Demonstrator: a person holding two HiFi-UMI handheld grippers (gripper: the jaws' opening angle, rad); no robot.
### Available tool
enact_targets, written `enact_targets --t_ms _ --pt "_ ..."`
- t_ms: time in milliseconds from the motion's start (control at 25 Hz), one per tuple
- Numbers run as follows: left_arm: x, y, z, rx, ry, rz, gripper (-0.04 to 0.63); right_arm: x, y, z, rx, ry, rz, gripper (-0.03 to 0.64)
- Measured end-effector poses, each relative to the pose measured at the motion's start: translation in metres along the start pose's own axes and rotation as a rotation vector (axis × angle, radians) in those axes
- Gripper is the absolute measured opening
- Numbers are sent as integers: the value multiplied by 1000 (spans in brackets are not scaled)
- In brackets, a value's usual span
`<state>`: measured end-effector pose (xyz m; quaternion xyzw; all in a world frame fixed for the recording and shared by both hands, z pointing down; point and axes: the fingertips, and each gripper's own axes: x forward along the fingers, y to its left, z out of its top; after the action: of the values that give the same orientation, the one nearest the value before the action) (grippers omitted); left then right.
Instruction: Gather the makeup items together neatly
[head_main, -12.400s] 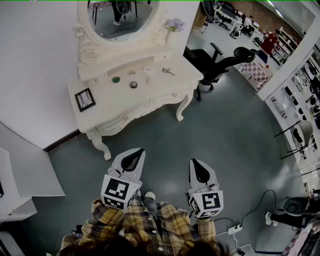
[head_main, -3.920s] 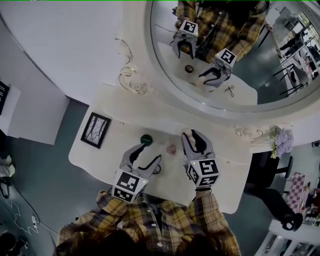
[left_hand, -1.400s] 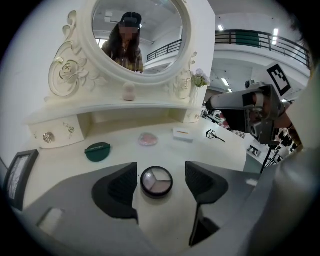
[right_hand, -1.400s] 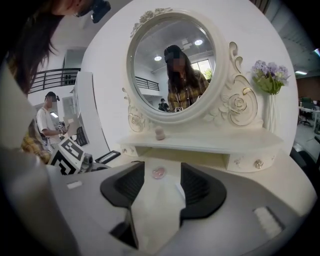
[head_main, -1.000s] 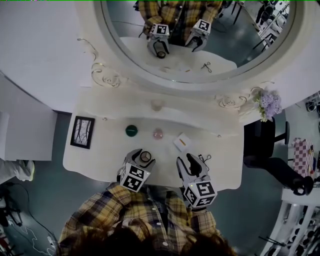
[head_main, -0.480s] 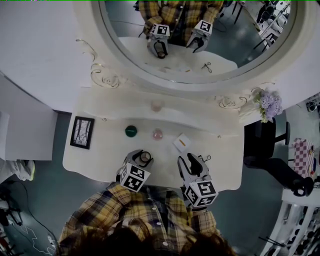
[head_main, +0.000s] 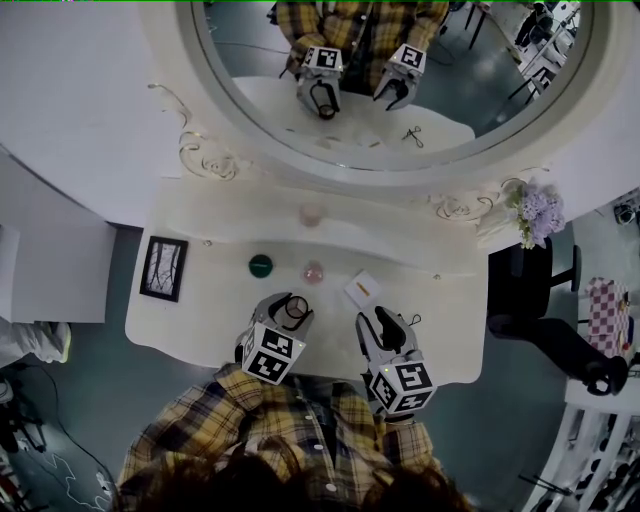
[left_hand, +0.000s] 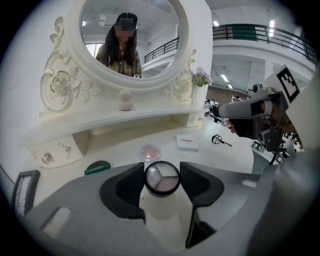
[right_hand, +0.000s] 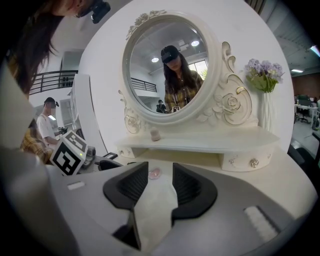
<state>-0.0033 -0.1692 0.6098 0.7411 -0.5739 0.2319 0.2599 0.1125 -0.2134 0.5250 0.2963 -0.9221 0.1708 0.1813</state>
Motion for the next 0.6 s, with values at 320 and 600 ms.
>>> enact_targets --t_ms 320,600 --pt "4 -1 69 48 -90 -14 222 -2 -16 3 10 -6 -24 158" --pt "26 4 129 54 -156 -10 221 -5 -35 1 30 4 -52 158"
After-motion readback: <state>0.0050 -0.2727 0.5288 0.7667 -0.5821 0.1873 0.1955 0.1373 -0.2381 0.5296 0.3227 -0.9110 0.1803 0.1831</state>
